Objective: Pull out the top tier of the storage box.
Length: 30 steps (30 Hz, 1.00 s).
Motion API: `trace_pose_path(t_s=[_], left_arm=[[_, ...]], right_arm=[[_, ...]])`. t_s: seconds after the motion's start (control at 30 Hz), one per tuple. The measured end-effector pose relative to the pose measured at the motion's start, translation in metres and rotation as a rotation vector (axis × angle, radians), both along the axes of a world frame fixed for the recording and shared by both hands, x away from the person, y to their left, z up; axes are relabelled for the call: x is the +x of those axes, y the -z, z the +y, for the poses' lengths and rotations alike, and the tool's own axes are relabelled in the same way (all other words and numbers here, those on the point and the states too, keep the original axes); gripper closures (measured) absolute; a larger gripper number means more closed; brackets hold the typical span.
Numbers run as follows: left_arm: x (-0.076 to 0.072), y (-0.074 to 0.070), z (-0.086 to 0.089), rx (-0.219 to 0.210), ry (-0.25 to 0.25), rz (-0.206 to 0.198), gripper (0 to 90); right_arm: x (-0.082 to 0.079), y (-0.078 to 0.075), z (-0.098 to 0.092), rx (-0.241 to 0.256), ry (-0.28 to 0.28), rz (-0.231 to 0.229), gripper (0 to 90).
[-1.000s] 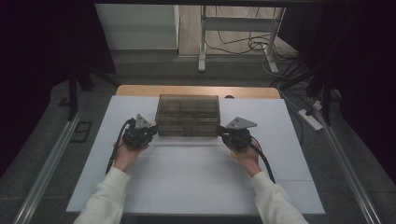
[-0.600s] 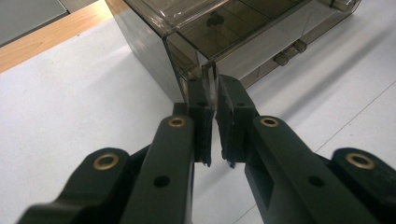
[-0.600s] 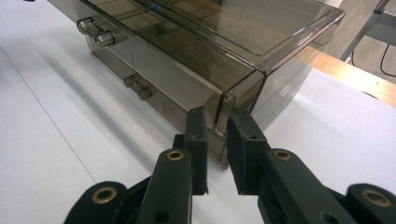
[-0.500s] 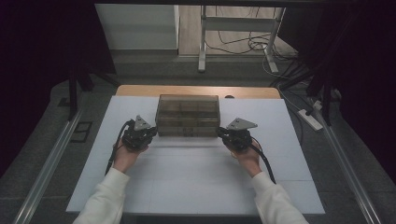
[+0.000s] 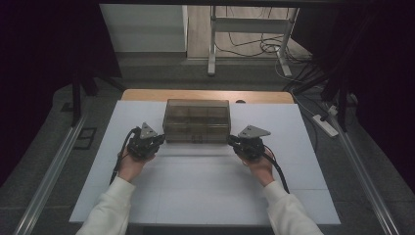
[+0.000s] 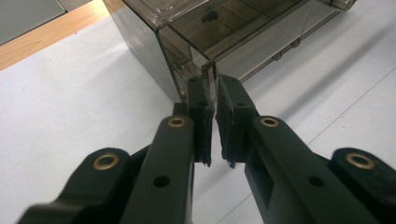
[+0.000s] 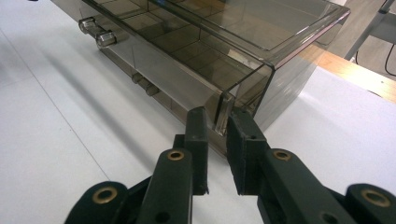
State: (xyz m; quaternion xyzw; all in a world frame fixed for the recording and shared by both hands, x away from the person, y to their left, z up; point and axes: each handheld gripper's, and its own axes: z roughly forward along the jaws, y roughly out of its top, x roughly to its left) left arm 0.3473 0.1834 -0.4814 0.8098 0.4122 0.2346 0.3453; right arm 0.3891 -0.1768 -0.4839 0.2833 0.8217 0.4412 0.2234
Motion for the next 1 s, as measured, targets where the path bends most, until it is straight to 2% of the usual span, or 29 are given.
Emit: trace_pose_path(t_s=[1.0], left_arm=[[-0.011,0.0,-0.001,0.011,0.02,-0.005,83.0]], right_arm=[[-0.008,-0.001,-0.003,-0.001,-0.017,0.01,78.3]])
